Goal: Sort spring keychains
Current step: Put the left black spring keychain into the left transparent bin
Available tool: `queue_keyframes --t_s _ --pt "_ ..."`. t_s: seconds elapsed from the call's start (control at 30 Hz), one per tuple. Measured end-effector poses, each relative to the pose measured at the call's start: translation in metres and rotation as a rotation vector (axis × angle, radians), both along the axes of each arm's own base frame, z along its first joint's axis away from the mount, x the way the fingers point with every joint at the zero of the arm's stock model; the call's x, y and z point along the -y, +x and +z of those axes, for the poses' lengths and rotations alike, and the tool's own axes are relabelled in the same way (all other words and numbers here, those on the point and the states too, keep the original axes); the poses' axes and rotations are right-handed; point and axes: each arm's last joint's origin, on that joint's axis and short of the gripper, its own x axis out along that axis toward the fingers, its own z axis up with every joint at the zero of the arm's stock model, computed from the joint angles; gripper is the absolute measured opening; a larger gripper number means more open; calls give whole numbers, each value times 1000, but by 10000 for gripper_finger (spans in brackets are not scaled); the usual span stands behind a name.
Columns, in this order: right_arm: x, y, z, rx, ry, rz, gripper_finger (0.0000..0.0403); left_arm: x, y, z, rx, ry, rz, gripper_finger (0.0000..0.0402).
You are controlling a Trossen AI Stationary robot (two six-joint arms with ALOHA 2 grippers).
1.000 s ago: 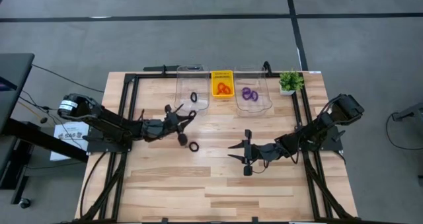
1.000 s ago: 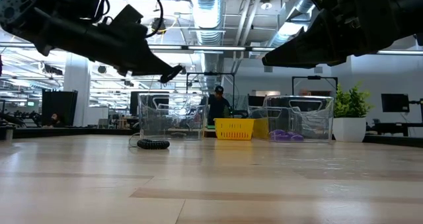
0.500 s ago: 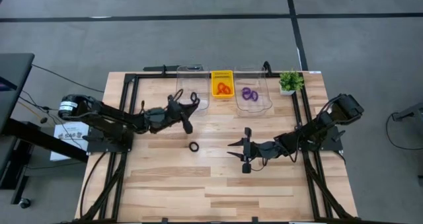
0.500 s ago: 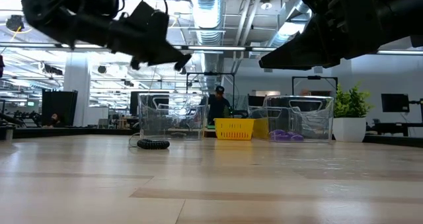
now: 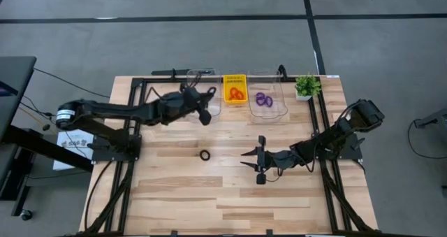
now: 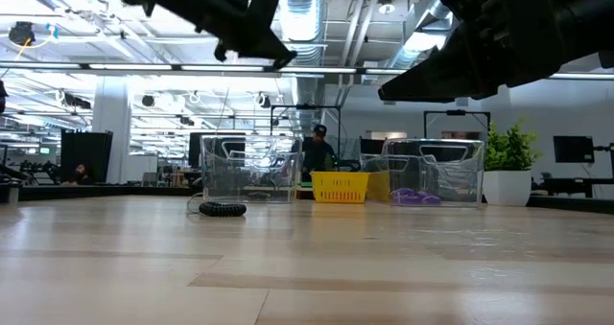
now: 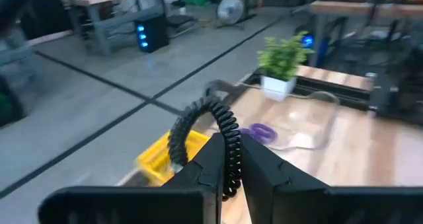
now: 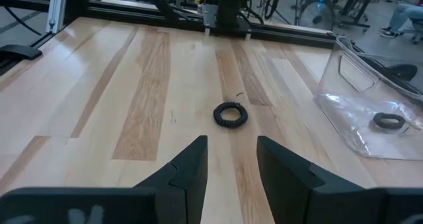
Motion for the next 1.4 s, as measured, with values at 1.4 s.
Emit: queue_keyframes --t_s 1.4 --pt "0 0 -2 -17 19 -8 120 -112 -3 -78 -222 -538 335 37"
